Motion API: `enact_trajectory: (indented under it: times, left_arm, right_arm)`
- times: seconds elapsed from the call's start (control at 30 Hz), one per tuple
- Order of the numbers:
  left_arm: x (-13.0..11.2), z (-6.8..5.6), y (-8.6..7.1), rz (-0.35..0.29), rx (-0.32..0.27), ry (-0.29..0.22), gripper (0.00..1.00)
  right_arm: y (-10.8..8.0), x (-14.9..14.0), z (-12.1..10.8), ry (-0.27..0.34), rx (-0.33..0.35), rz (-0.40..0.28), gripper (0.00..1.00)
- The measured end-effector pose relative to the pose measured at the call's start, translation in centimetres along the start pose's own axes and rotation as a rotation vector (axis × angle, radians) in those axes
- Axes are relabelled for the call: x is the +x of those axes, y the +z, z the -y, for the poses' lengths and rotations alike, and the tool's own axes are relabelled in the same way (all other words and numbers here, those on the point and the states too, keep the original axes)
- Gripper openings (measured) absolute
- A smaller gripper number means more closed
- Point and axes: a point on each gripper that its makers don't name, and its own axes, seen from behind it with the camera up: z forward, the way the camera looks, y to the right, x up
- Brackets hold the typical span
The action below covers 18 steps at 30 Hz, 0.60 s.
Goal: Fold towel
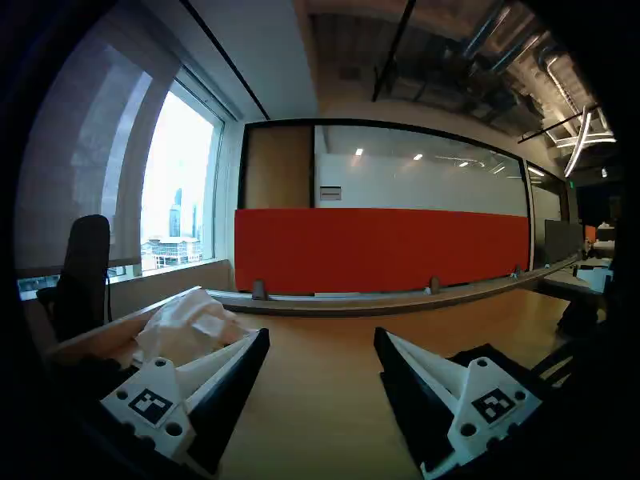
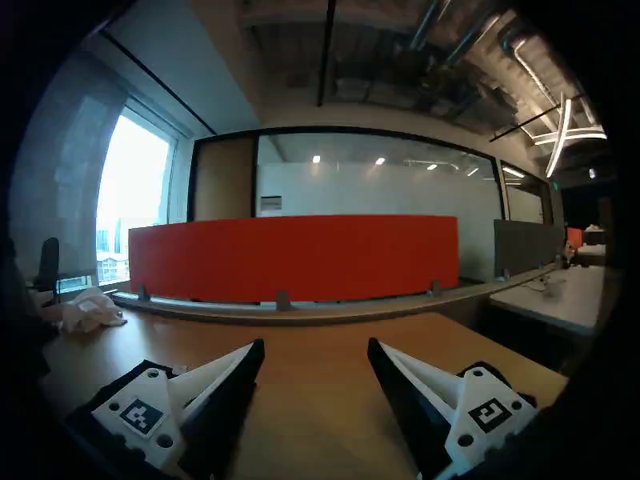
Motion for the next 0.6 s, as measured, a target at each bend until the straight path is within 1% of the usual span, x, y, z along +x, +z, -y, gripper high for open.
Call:
enact_trajectory:
  times: [0.1,0.27,0.47,0.6]
  left_arm:
    - [2.1,0.0,0.0,0.003,-0.001,0.000,0.97]
    - [5.6,0.0,-0.1,0.010,0.000,0.011,0.97]
    - [8.7,0.2,-0.3,0.027,0.008,0.013,0.97]
    - [10.2,0.3,-0.7,0.030,0.010,0.016,0.97]
  right_arm:
    - [0.1,1.3,0.0,-0.004,-0.002,0.004,1.00]
    - [0.0,4.4,0.2,-0.018,0.000,0.008,1.00]
    - [-0.5,8.0,0.3,-0.027,-0.005,0.002,1.00]
    - [-0.8,9.7,0.2,-0.035,-0.010,-0.003,1.00]
